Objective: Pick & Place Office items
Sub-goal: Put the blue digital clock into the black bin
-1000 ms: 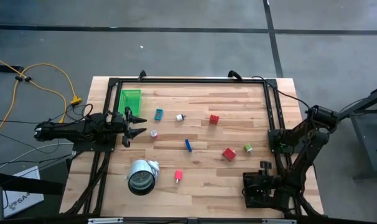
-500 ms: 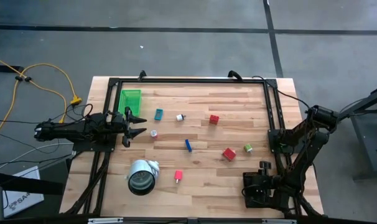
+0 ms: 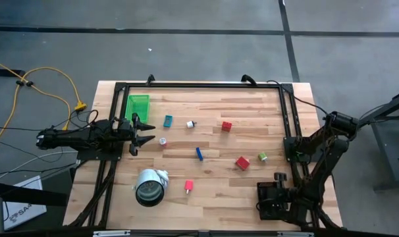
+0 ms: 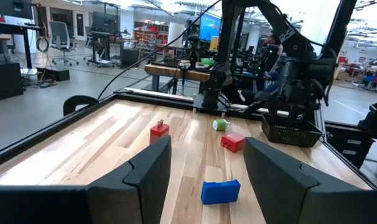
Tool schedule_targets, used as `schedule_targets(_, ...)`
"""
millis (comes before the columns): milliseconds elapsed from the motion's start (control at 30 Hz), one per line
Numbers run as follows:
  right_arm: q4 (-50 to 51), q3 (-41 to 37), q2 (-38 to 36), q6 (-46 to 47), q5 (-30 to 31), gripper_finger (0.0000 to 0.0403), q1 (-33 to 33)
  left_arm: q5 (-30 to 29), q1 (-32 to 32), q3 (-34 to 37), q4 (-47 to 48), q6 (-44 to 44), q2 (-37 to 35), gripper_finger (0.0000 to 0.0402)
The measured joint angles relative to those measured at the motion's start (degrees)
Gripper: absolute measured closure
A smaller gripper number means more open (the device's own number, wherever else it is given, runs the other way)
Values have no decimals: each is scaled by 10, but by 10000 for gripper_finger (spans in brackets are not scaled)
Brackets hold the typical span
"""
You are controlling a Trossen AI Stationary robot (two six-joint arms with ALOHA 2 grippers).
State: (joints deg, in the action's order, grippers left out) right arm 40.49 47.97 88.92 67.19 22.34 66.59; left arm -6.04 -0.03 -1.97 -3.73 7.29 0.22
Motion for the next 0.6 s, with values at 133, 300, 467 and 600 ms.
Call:
schedule_targets(133,42,31,0,-11,2,213,-1,0,0,0,0,0,0,206)
schedule_targets(300,102,70,0,-29,2,213,-15,0,0,0,0,0,0,206)
schedule_targets(467,117,98,0,-74,2,213,-37,0,0,0,0,0,0,206)
schedule_targets(600,117,108,0,-91,2,213,-58,0,0,0,0,0,0,206)
